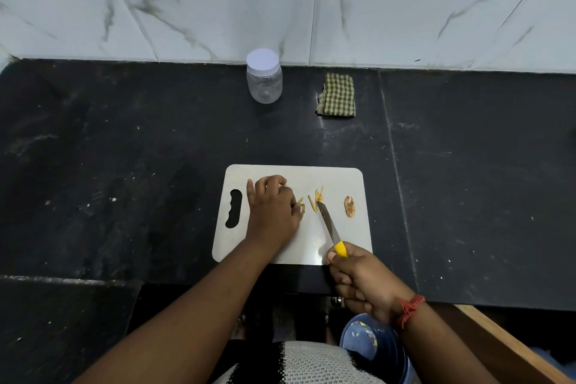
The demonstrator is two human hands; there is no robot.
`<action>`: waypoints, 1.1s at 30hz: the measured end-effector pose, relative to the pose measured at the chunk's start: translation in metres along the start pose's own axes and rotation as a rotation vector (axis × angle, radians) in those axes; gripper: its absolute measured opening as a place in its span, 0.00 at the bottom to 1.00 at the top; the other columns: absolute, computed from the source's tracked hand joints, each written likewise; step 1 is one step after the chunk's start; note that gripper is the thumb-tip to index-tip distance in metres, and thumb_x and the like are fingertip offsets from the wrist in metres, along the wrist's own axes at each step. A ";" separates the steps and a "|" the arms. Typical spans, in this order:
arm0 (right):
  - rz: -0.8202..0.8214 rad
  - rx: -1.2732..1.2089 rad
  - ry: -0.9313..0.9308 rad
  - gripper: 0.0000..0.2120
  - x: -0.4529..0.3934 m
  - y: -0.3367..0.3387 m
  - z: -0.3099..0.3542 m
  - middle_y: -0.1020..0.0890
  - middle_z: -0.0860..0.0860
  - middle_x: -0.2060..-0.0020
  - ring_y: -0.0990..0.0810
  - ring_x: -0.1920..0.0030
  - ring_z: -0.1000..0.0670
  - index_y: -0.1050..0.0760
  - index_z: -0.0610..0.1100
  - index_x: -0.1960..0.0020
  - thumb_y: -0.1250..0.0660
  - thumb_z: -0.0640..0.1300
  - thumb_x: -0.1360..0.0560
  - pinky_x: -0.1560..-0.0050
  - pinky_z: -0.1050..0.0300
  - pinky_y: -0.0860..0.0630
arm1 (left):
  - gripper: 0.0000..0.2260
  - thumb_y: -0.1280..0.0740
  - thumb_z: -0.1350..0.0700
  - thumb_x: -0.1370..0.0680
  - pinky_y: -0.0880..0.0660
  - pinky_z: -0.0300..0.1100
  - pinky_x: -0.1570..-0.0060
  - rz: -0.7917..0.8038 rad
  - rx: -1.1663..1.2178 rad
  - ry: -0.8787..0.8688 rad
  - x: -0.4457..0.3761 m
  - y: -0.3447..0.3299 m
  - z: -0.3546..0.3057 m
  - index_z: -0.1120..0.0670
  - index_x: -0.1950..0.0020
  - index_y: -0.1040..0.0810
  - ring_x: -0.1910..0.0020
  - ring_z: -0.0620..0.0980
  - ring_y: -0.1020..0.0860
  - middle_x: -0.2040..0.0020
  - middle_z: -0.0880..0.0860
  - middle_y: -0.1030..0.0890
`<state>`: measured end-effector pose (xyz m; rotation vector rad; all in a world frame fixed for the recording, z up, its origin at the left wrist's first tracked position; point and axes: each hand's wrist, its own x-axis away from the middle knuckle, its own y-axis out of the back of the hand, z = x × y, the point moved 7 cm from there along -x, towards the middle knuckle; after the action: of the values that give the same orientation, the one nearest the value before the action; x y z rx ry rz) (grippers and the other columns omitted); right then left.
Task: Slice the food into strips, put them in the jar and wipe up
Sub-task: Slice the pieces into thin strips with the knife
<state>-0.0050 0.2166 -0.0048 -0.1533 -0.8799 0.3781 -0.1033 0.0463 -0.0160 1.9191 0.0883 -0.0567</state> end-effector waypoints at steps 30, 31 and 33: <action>-0.040 -0.007 0.046 0.04 0.008 0.014 0.004 0.35 0.50 0.72 0.43 0.80 0.54 0.34 0.45 0.51 0.42 0.43 0.18 0.79 0.70 0.46 | 0.08 0.33 0.48 0.22 0.48 0.63 0.24 0.016 -0.055 -0.040 -0.005 -0.004 -0.019 0.51 0.51 0.18 0.33 0.54 0.32 0.36 0.51 0.26; -0.042 -0.010 0.046 0.04 0.008 0.015 0.004 0.35 0.50 0.72 0.43 0.79 0.54 0.34 0.45 0.51 0.42 0.43 0.18 0.79 0.69 0.46 | 0.08 0.33 0.48 0.22 0.47 0.63 0.24 -0.003 -0.046 -0.035 -0.004 -0.003 -0.018 0.51 0.51 0.18 0.33 0.54 0.32 0.36 0.51 0.25; -0.044 -0.011 0.050 0.05 0.009 0.016 0.004 0.35 0.50 0.72 0.43 0.79 0.54 0.34 0.45 0.52 0.42 0.43 0.18 0.78 0.69 0.46 | 0.08 0.33 0.48 0.23 0.46 0.63 0.24 -0.013 -0.050 -0.022 -0.003 -0.003 -0.014 0.50 0.48 0.19 0.33 0.54 0.31 0.36 0.52 0.26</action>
<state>-0.0076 0.2343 -0.0003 -0.1526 -0.8344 0.3273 -0.1071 0.0607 -0.0140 1.8681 0.0865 -0.0836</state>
